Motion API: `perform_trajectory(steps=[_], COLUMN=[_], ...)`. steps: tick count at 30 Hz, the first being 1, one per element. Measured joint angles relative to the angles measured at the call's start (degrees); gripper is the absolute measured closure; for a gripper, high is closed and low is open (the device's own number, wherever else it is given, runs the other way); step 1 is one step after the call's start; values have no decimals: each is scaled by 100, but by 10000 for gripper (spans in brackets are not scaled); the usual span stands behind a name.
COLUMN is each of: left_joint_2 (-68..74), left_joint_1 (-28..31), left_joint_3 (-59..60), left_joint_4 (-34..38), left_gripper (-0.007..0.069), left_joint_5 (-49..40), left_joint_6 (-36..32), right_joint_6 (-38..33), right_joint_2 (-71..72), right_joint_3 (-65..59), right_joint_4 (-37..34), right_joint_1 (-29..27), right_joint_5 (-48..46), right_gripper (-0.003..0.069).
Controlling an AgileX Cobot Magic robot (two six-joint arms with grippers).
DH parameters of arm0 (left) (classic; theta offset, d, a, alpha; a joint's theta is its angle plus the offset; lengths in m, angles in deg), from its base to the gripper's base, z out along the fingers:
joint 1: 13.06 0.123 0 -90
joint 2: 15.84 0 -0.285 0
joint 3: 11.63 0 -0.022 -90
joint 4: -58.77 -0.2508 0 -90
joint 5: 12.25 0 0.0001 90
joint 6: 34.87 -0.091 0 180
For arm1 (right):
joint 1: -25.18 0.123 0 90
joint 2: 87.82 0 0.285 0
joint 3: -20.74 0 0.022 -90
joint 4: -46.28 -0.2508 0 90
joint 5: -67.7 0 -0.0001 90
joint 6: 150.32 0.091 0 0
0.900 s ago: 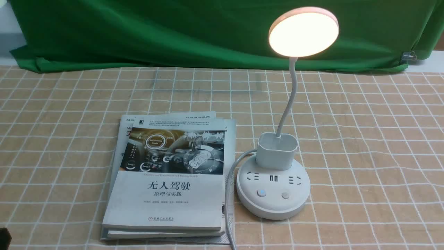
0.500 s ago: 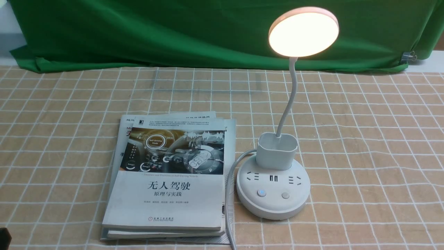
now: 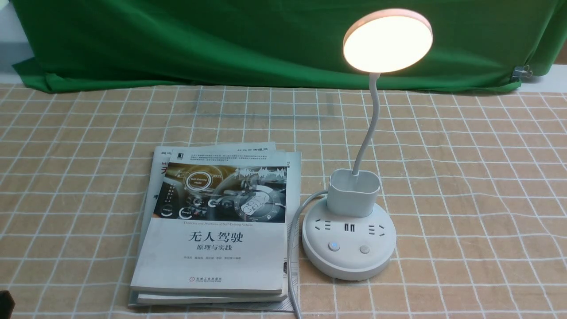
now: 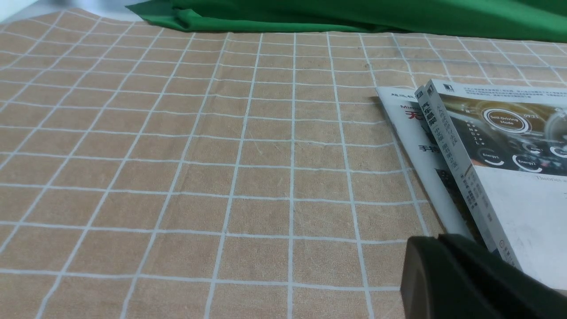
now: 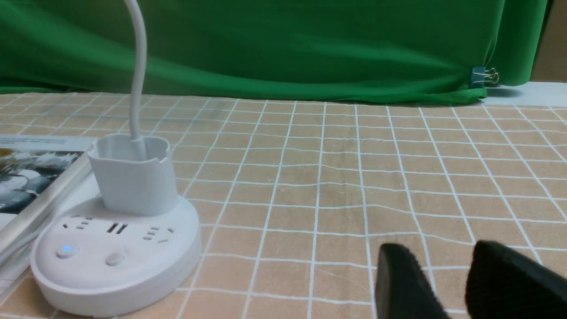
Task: Turn off the desk lamp on the light coffee tablecloth by hand.
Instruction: 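Press the power button on the lamp base to turn the lamp off with the right gripper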
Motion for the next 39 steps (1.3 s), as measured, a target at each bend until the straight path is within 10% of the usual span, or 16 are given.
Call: perform_trajectory(steps=[11,18,24,28,39], left_joint_2=[0,0,0,0,0], left_joint_1=[0,0,0,0,0], left_joint_3=[0,0,0,0,0], left_joint_4=[0,0,0,0,0], left_gripper=[620,620,620,620,620], left_joint_5=[0,0,0,0,0], left_joint_6=[0,-6,-6,-6,-6], right_joint_6=[222,2534,3171,2636,358], right_joint_2=[0,0,-10,-696,-4623], right_joint_3=[0,0,7,924,4367], right_joint_4=[-106,-671,-707,-714,-714], right_joint_1=[0,0,0,134,696], right_joint_5=[194,1405,2086,403,-3357], right_gripper=[420,420,494,611,620])
